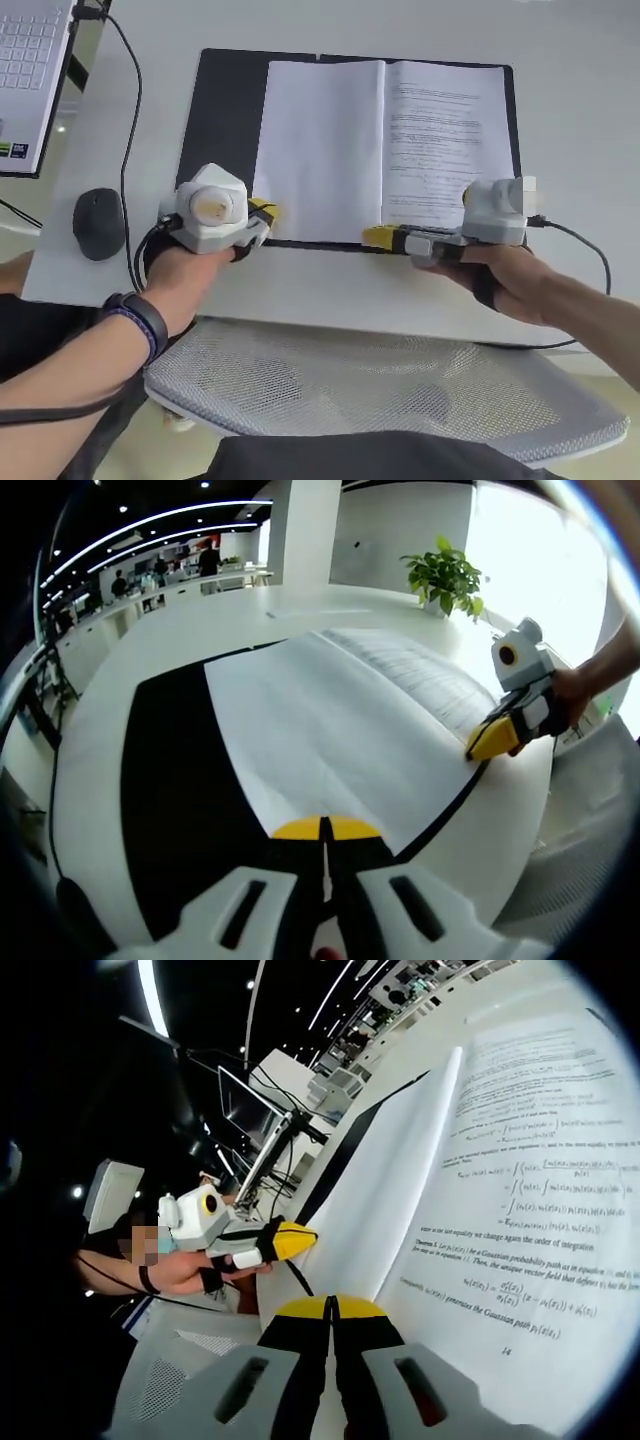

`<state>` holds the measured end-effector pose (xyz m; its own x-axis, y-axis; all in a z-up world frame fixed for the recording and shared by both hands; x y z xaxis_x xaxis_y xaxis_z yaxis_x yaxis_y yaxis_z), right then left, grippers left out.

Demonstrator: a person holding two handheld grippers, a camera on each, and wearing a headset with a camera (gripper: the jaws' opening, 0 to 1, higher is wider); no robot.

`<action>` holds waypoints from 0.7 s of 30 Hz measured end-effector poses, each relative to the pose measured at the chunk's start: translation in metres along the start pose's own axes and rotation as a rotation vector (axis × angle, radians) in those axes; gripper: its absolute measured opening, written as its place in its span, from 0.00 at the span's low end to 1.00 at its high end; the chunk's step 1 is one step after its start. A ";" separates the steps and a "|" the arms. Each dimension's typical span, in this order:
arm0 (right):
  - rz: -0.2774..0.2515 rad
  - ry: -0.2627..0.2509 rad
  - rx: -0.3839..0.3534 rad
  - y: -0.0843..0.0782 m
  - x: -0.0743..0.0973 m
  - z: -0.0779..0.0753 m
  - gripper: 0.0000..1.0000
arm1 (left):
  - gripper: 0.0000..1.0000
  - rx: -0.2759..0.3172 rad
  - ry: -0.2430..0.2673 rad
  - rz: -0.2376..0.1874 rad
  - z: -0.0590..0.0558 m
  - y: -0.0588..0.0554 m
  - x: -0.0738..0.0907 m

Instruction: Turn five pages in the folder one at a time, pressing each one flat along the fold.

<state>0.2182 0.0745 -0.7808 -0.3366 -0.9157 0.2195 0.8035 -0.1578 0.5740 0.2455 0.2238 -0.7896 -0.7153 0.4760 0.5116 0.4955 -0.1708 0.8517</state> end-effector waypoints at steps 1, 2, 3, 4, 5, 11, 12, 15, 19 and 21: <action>0.000 -0.001 -0.001 0.000 0.000 0.000 0.00 | 0.00 -0.002 0.000 0.000 0.000 0.000 0.000; -0.001 -0.004 -0.002 0.001 0.002 0.002 0.00 | 0.00 0.006 0.002 0.001 0.000 0.000 0.000; -0.004 -0.005 -0.002 0.002 0.002 0.003 0.00 | 0.00 0.007 0.000 0.002 0.000 0.000 0.000; -0.008 -0.009 -0.006 0.004 0.004 0.005 0.00 | 0.00 0.008 -0.003 0.003 0.000 0.000 0.000; -0.011 -0.010 -0.008 0.005 0.004 0.005 0.00 | 0.00 0.010 -0.005 0.004 0.000 0.000 0.000; -0.084 -0.020 -0.001 0.022 0.015 0.014 0.00 | 0.00 0.005 0.001 0.011 -0.001 0.001 0.001; -0.095 -0.031 0.012 0.024 0.018 0.014 0.01 | 0.00 0.006 0.004 0.014 -0.001 0.001 0.001; -0.112 -0.048 0.029 0.029 0.025 0.014 0.02 | 0.01 0.016 -0.001 0.012 -0.005 0.004 0.002; -0.131 -0.087 0.060 0.035 0.034 0.012 0.07 | 0.07 0.007 -0.031 0.002 -0.012 0.011 0.005; -0.149 -0.103 0.074 0.040 0.039 0.012 0.07 | 0.09 0.000 -0.033 -0.002 -0.014 0.014 0.006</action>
<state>0.2311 0.0367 -0.7404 -0.5007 -0.8409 0.2056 0.7039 -0.2573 0.6621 0.2418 0.2124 -0.7729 -0.7001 0.5042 0.5055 0.4937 -0.1696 0.8529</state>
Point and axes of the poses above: the centre of the closed fingertips' face, and the gripper's own axes: x roughly backward along the fingers, z roughly to its left, y roughly out of its top, the point moved 3 cm from there along x, roughly backward along the fingers, and after that the axes turned 11 degrees about -z, right-handed, at the moved point
